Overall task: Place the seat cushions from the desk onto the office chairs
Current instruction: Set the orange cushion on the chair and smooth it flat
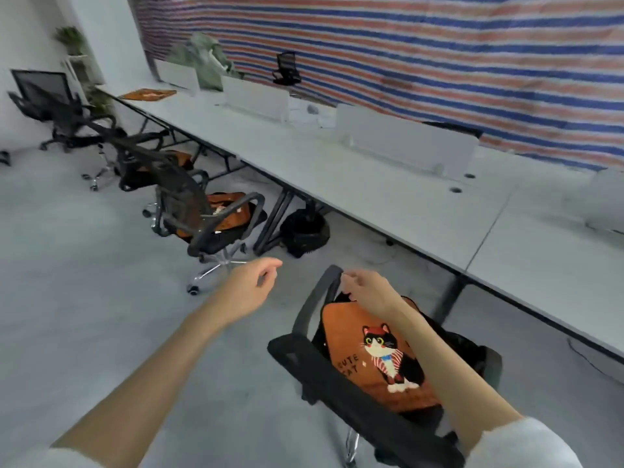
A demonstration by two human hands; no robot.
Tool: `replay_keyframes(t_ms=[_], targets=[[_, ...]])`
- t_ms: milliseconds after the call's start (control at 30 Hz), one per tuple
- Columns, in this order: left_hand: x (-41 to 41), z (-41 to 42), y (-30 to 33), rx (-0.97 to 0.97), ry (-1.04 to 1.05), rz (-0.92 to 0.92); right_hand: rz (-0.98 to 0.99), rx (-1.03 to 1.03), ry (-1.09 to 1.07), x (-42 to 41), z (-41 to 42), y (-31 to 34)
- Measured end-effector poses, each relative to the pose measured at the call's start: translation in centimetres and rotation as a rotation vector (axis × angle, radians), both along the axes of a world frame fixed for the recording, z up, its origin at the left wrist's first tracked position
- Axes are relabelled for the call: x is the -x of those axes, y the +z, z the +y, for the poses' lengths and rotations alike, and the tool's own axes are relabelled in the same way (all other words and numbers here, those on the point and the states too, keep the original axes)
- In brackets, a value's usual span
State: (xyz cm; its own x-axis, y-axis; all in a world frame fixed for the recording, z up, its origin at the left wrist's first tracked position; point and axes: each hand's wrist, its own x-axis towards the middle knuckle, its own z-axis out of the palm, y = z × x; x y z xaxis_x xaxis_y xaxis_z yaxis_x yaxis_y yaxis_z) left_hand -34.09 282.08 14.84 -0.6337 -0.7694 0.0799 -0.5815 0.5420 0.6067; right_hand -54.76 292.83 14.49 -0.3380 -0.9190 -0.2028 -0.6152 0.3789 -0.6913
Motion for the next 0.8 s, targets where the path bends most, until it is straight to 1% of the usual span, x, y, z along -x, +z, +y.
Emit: replay_keyframes(t_ms=[100,167,233,267,333,433,533,567,700,800], targets=[[-7.3,-4.5,0.1,-0.008,0.119,0.066,0.028,-0.019,0.188,-6.9,-6.9,0.1],[-10.7,-7.4,-0.4,-0.025,0.176,0.089,0.063,-0.018,0.245,-10.1,-11.3,0.2],[-13.8,-10.8,-1.3,-0.092,0.227,0.118,0.091,-0.022,0.303,-12.8,-15.8,0.2],[-15.9,-13.6,-1.7,-0.121,0.244,0.114,0.098,-0.02,0.335,-14.8,-19.5,-0.1],[-17.0,-15.6,-1.9,-0.144,0.252,0.133,0.136,-0.035,0.377,-16.0,-22.1,0.2],[-20.9,-24.8,-2.0,-0.151,0.282,0.126,0.157,-0.009,0.414,-19.2,-32.5,0.6],[-24.2,-33.4,-0.7,-0.141,0.27,0.013,0.154,0.014,0.443,-21.5,-40.8,2.4],[-25.7,-37.1,0.0,-0.128,0.289,-0.006,0.148,0.028,0.454,-22.6,-44.8,3.1],[-30.4,-47.0,2.2,-0.109,0.39,0.009,0.114,0.078,0.471,-26.8,-56.0,4.9],[-34.6,-54.4,2.4,-0.106,0.456,0.02,0.094,0.121,0.52,-30.6,-63.9,5.7]])
